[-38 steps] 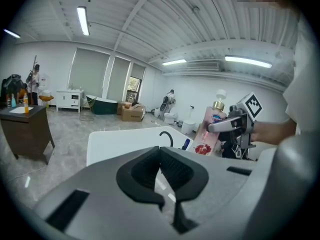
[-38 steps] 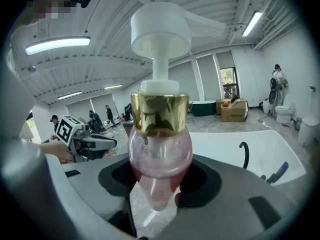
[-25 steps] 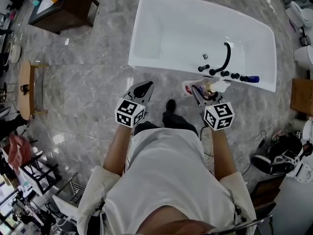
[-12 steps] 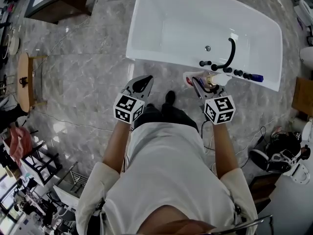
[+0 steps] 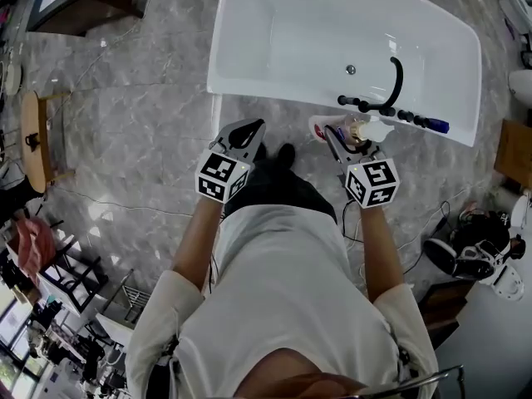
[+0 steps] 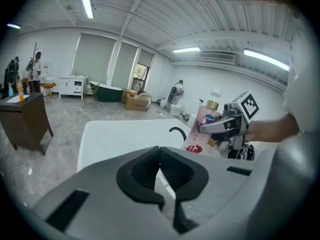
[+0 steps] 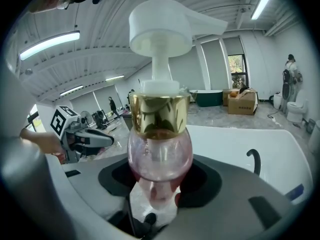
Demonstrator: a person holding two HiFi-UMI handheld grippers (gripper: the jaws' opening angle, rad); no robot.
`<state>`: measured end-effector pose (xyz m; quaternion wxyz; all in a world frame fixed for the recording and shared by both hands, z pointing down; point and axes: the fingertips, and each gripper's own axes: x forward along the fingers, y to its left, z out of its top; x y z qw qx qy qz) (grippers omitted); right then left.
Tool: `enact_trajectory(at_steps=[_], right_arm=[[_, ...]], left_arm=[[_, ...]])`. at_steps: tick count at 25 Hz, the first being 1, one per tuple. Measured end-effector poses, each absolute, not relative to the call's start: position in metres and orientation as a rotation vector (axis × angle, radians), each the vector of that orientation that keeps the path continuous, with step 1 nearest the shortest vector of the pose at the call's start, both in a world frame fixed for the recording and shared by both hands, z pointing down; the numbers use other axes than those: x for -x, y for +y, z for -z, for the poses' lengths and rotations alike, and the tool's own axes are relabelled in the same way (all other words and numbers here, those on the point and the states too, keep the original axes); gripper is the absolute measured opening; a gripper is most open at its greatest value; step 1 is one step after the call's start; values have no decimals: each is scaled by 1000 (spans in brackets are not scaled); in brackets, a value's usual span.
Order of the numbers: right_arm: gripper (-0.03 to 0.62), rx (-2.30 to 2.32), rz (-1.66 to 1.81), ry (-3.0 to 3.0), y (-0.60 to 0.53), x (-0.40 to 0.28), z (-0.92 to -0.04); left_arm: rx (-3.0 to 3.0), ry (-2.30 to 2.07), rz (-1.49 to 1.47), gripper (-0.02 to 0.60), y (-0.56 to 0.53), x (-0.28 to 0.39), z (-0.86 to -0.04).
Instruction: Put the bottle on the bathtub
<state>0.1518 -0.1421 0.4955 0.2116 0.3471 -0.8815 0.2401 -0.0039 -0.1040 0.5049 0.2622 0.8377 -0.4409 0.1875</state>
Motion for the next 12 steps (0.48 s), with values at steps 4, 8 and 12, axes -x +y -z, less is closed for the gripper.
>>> enact_trajectory(at_steps=[4, 8, 12], right_arm=[[233, -977, -664, -2441, -151, -142, -507], [233, -986, -666, -2415, -162, -138, -526], [233, -1006, -689, -2393, -170, -132, -546]], left_arm=[[-2257, -1157, -503, 9, -117, 12, -520], [-2263, -1124, -516, 8, -134, 15, -538], [-2261, -1111, -547, 8, -145, 24, -559]])
